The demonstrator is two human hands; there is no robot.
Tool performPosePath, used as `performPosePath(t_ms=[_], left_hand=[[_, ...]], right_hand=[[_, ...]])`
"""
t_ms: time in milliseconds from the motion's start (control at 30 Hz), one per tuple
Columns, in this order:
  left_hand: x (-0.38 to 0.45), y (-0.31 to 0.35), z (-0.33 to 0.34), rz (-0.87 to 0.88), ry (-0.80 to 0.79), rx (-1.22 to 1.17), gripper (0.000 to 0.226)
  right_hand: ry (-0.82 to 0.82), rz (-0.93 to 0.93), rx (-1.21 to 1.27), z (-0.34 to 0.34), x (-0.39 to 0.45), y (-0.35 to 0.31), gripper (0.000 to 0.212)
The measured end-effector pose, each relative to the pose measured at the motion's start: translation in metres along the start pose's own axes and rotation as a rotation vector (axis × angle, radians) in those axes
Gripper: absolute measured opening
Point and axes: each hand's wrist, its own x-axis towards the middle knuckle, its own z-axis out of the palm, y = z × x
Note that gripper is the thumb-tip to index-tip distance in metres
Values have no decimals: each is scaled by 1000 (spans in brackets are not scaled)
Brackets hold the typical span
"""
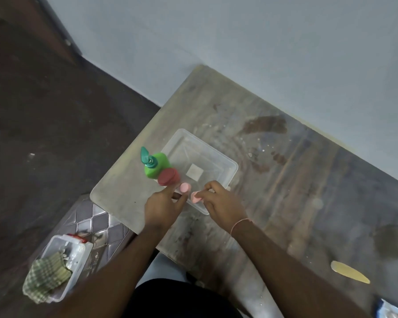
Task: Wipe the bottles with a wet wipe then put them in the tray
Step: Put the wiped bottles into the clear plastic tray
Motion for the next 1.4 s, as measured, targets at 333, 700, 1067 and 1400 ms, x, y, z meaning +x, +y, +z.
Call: performPosePath(t_ms=[333,700,1067,1400], left_hand=[[5,-9,-1,46,25,64,33],[-1,-12,-3,150,30,49,51],[-19,-6,-8,244,26,64,68],[-38,31,1,340,15,84,51]], right_hand=[[-42,-5,39,5,15,-8,29],[-68,-14,68,3,25,-16,31],[-63,44,118,-5,16,-14,41],[40,164,157,-30,-46,13,41]])
